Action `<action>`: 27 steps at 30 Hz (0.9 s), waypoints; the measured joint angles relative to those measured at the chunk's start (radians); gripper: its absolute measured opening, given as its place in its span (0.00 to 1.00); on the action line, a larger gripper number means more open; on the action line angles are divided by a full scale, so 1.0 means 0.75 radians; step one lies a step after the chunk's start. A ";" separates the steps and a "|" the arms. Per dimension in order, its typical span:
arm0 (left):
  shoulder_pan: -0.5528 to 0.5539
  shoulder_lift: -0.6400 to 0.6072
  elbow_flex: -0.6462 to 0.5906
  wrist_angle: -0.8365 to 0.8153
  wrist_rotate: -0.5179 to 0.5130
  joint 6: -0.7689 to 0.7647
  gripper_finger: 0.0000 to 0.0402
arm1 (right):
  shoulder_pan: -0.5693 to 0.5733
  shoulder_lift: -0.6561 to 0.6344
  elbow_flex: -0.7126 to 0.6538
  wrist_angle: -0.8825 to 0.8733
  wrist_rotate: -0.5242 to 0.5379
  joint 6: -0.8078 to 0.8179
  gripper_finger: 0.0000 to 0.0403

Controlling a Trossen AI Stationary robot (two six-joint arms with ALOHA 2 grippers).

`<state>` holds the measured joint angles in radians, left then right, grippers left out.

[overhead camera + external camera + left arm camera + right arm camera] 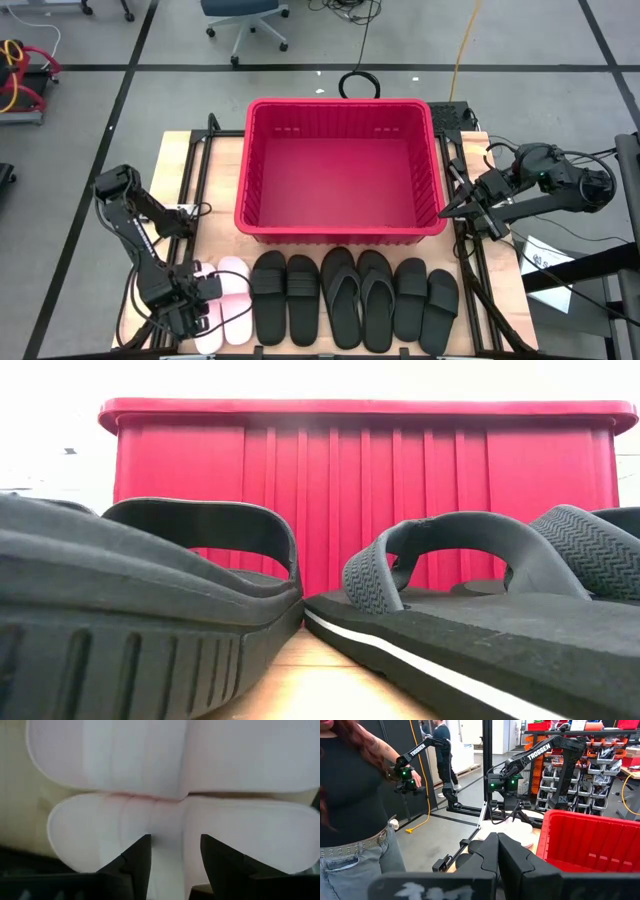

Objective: Pick and place slides into bin
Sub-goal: Put the left pink slide into the bin

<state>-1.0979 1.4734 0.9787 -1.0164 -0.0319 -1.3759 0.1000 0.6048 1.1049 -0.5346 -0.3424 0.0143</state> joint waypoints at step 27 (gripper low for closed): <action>-0.022 0.154 -0.019 -0.028 0.076 -0.101 0.35 | 0.000 0.000 0.000 -0.001 0.001 0.000 0.00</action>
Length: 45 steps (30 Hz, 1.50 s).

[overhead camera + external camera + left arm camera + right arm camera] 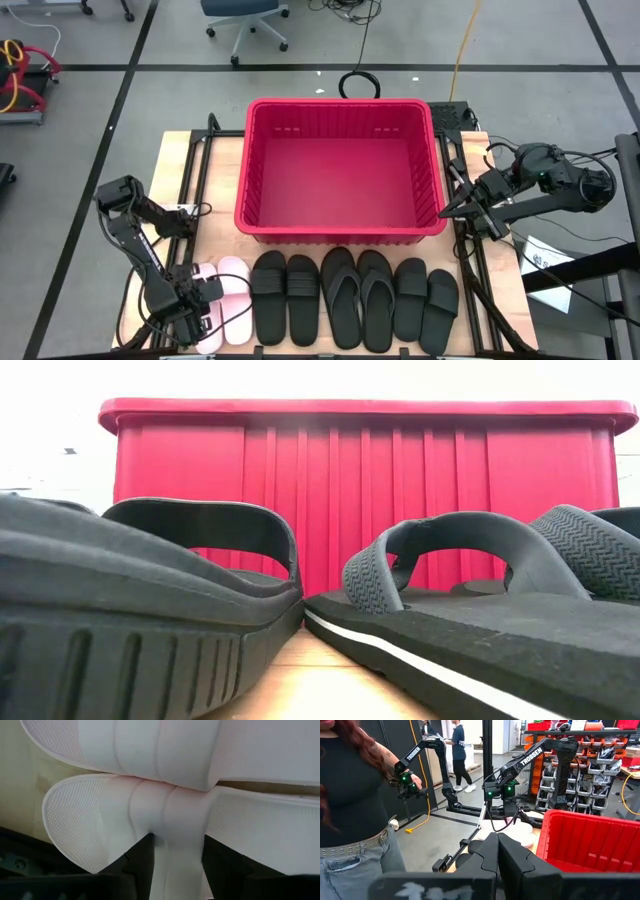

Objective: Pick and place slides into bin
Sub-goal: Put the left pink slide into the bin

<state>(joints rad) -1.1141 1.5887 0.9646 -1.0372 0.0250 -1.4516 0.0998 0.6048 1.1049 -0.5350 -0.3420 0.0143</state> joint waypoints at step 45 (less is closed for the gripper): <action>0.164 -0.319 0.528 -0.715 -0.002 -0.137 0.00 | 0.000 0.000 0.000 0.000 0.000 -0.032 0.00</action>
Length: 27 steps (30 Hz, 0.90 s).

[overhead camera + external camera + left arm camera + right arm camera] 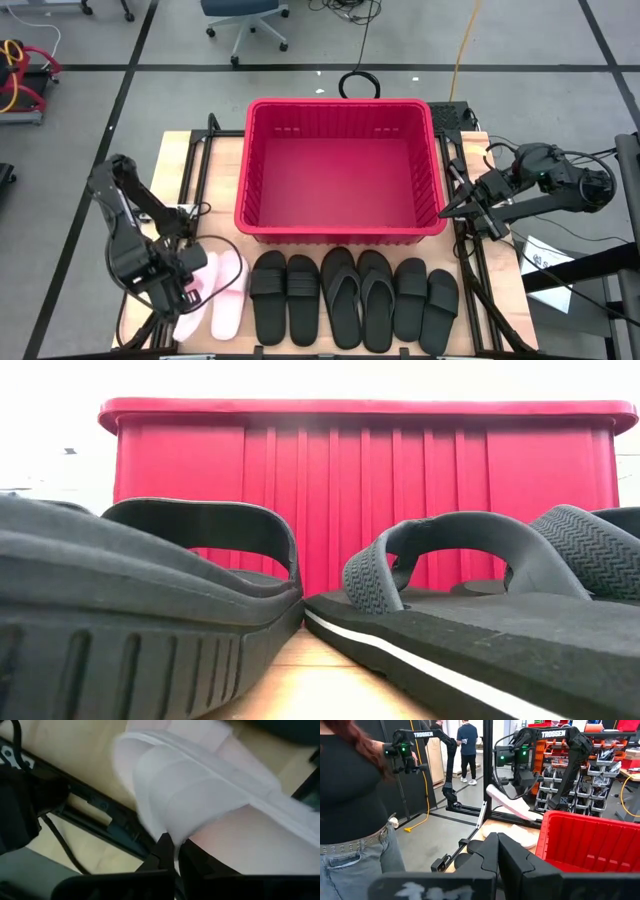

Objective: Pick and place slides into bin
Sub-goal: Put the left pink slide into the bin

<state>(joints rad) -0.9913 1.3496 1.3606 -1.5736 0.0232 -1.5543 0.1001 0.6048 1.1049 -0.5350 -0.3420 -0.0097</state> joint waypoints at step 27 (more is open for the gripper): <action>0.525 -0.012 0.634 -0.002 -0.658 0.926 0.00 | 0.000 0.000 0.000 0.000 0.000 -0.043 0.00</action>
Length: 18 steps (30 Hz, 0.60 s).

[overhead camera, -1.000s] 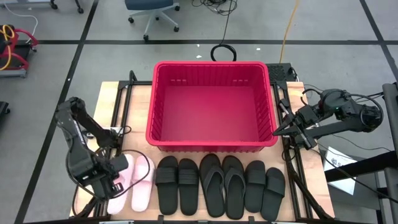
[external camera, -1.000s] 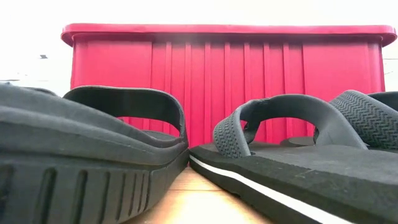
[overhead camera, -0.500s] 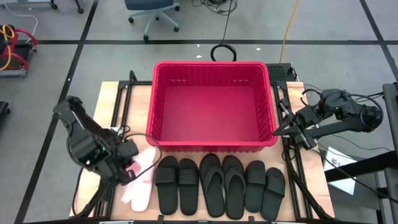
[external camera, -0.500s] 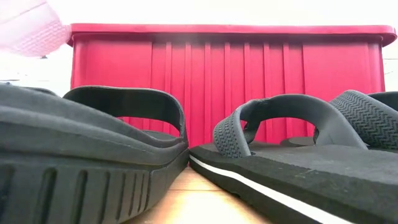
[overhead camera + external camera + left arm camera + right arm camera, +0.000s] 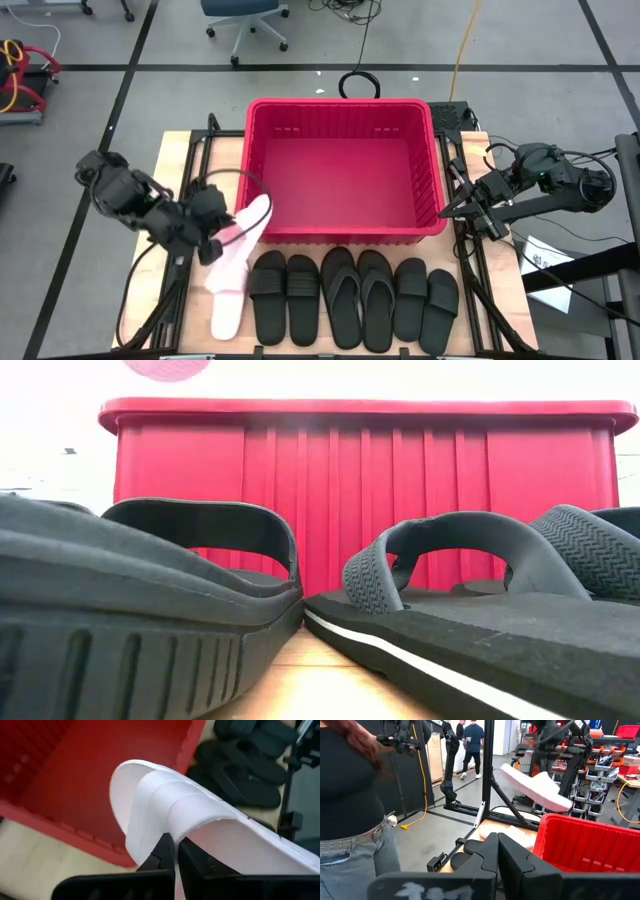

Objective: Pick and place slides into bin
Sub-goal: Put the left pink slide into the bin

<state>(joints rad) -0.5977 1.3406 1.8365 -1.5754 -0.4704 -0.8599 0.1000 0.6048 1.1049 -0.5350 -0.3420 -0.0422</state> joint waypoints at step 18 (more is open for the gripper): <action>0.550 0.021 0.236 0.212 -0.369 0.918 0.00 | 0.000 0.000 0.000 0.000 0.000 -0.012 0.00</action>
<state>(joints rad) -0.1852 1.3563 2.0132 -1.4165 -0.7475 -0.1711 0.1001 0.6048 1.1049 -0.5350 -0.3420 -0.0513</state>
